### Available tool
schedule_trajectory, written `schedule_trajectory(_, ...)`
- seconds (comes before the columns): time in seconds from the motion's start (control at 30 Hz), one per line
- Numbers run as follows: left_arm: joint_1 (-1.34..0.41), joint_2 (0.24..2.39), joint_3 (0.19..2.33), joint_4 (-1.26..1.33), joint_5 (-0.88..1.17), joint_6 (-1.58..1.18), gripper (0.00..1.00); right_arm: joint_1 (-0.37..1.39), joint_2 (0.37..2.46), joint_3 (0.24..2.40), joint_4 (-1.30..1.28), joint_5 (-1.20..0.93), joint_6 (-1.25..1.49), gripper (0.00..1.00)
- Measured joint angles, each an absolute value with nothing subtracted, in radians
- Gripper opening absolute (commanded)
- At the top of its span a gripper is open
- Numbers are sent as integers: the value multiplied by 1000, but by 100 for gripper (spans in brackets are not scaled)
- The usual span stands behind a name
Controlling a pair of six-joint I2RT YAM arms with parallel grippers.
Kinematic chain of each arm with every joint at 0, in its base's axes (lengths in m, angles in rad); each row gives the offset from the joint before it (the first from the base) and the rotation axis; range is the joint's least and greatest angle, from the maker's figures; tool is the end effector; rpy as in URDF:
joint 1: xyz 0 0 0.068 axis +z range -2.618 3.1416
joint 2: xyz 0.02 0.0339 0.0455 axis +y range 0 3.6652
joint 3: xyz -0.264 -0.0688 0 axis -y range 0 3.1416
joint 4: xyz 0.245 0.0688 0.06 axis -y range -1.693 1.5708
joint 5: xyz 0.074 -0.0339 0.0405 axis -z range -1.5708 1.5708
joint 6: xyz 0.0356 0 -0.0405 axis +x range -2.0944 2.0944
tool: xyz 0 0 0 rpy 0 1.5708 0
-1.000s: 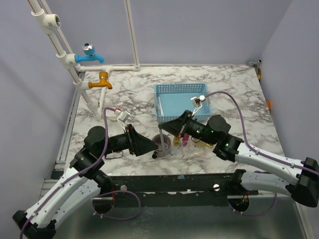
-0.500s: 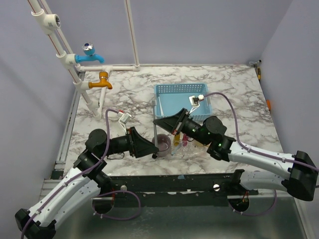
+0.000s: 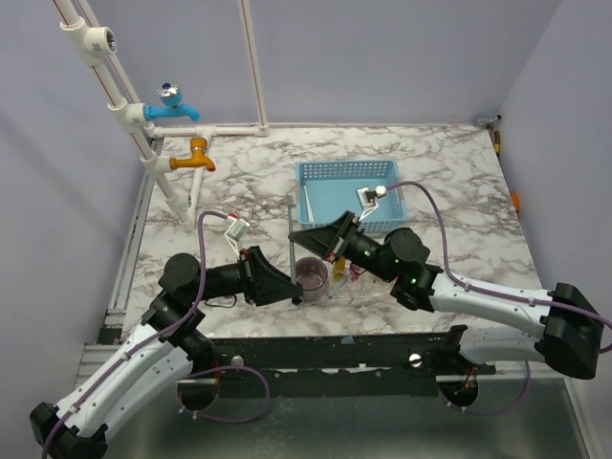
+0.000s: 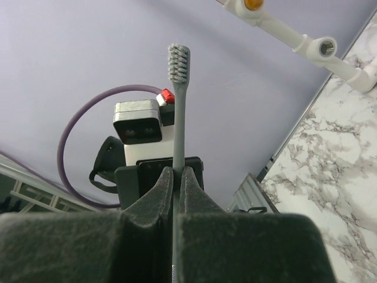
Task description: Prepare toiletry sets of a toothbrush and toothpaste on the tray
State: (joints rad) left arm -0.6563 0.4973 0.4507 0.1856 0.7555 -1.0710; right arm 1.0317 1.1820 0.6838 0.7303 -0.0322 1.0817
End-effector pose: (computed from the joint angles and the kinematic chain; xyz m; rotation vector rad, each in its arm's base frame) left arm 0.0916 -0.1014 0.3018 0.3951 1.7617 -1.8591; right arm 0.1379 0.2327 0.3186 0.0074 1.5868 1.7586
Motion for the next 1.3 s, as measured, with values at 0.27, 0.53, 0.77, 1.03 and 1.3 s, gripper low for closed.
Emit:
schedule_trajectory(0.27, -656, 489, 450, 184, 764, -1077, 33, 1051, 1182, 656, 799, -32, 1085, 1)
schedule_trajectory(0.53, -656, 492, 450, 185, 764, -1077, 27, 1076, 1168, 625, 821, -30, 1081, 1)
schedule_trajectory(0.77, -656, 495, 450, 184, 764, -1085, 3, 1087, 1155, 616, 837, -30, 1066, 1)
schedule_trajectory(1.03, -656, 494, 451, 157, 764, -1070, 0, 1088, 1142, 616, 813, -30, 1027, 29)
schedule_trajectory(1.3, -656, 464, 467, 60, 752, -1009, 0, 1088, 1078, 670, 609, -26, 934, 52)
